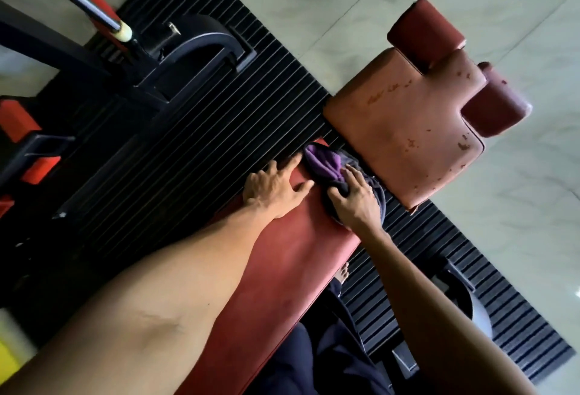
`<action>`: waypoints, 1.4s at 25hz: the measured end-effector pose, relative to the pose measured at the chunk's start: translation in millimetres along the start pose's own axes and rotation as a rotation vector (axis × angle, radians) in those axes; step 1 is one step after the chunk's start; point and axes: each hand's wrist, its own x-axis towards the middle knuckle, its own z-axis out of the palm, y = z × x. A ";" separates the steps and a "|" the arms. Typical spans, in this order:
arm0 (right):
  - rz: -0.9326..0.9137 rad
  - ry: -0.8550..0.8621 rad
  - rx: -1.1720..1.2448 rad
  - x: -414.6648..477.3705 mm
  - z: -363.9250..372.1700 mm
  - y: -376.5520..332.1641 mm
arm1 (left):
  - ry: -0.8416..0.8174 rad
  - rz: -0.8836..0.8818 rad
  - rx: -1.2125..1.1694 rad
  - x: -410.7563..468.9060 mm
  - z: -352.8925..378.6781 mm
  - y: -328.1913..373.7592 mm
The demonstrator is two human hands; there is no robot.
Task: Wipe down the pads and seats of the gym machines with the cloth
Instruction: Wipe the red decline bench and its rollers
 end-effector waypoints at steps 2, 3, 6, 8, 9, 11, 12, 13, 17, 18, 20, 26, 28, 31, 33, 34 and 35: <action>0.142 0.026 0.008 40.5 -4.4 -19.3 | 0.003 0.016 0.010 1.3 -2.5 0.4; 0.174 0.004 0.000 61.7 -4.8 -33.9 | 0.001 0.023 0.006 1.0 -1.6 -0.5; 0.037 -0.010 -0.014 86.1 5.3 -66.4 | 0.022 0.042 0.040 3.5 0.4 -2.6; -0.034 -0.010 0.049 73.3 6.7 -69.4 | 0.035 0.038 0.052 4.8 1.1 -3.0; -0.069 -0.019 0.065 62.6 6.6 -65.6 | 0.033 0.030 0.053 4.5 2.9 -2.4; -0.119 -0.028 0.052 44.0 8.7 -53.7 | 0.022 0.005 0.030 5.5 3.7 -0.7; -0.130 -0.021 0.043 46.2 7.7 -49.8 | 0.021 -0.003 0.009 5.9 3.7 -0.6; -0.126 -0.015 0.040 57.0 5.7 -49.2 | 0.027 0.000 0.000 5.8 3.7 -0.9; 0.074 -0.151 0.041 118.9 0.7 -71.2 | 0.048 0.036 0.034 5.6 2.8 -2.3; 0.115 -0.174 0.028 126.4 0.7 -75.6 | 0.047 0.035 0.044 5.8 3.4 -2.7; 0.103 -0.167 0.024 119.5 2.7 -76.9 | 0.034 0.031 0.033 5.5 3.3 -3.3; 0.015 -0.045 0.088 64.3 7.4 -51.2 | 0.031 0.003 -0.016 3.7 3.1 -1.0; 0.041 -0.066 0.072 91.1 9.7 -59.8 | 0.047 0.021 -0.001 5.2 3.6 -2.8; 0.156 -0.181 0.041 137.3 0.9 -74.7 | 0.058 0.030 0.022 5.7 4.5 -5.2; 0.138 -0.169 0.010 138.2 0.4 -73.4 | 0.048 0.021 0.033 4.4 4.0 -4.5; 0.109 -0.153 0.009 127.7 0.7 -72.1 | 0.037 0.016 0.027 4.3 2.0 -4.1; 0.077 -0.125 0.016 116.1 -1.4 -69.9 | 0.030 0.014 0.011 3.8 -0.5 -2.8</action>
